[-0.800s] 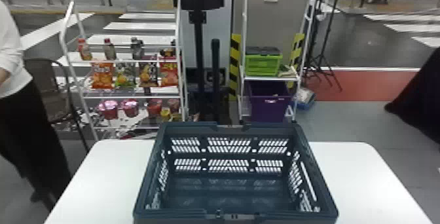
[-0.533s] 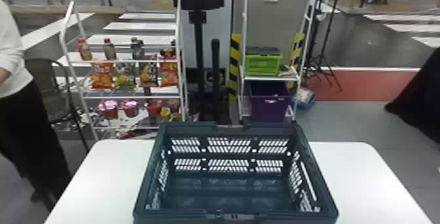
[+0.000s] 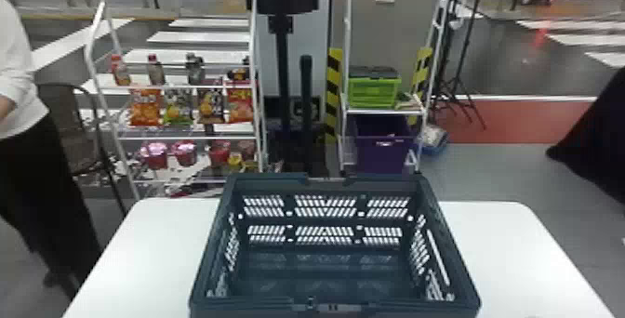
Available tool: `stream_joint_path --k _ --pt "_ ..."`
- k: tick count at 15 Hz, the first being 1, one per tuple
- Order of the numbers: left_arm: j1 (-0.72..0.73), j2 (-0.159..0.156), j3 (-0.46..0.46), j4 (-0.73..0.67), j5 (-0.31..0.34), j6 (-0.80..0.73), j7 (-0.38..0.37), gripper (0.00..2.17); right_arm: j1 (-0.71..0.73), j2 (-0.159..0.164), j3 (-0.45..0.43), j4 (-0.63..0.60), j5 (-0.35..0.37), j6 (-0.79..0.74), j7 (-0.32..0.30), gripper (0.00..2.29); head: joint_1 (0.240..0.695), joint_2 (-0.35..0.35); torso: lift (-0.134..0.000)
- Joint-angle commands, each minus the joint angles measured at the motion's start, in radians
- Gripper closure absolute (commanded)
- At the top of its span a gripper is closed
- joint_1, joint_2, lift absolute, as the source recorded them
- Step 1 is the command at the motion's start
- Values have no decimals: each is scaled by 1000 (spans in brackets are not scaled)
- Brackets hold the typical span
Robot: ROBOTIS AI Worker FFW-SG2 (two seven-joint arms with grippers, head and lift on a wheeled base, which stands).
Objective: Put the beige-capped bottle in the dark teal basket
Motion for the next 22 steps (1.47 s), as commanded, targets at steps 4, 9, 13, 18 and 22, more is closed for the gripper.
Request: stream_joint_path --k 4,9,13,18,22 --pt "2 0 0 -2 0 0 0 157 -34 -2 -6 -135 7 151 0 2287 499 0 0" --pt "3 2 0 -2 0 -3 0 157 -177 -2 2 -264 36 541 -1 2287 499 0 0" --pt "8 3 0 -6 0 -9 0 157 -379 -2 29 -307 51 934 -9 2287 499 0 0" --pt "11 2 2 -8 0 -9 0 157 -686 -8 138 -277 74 1440 -41 2287 499 0 0" --pt "14 0 2 -6 -2 -12 2 157 -889 6 236 -152 62 1627 -63 2287 499 0 0"
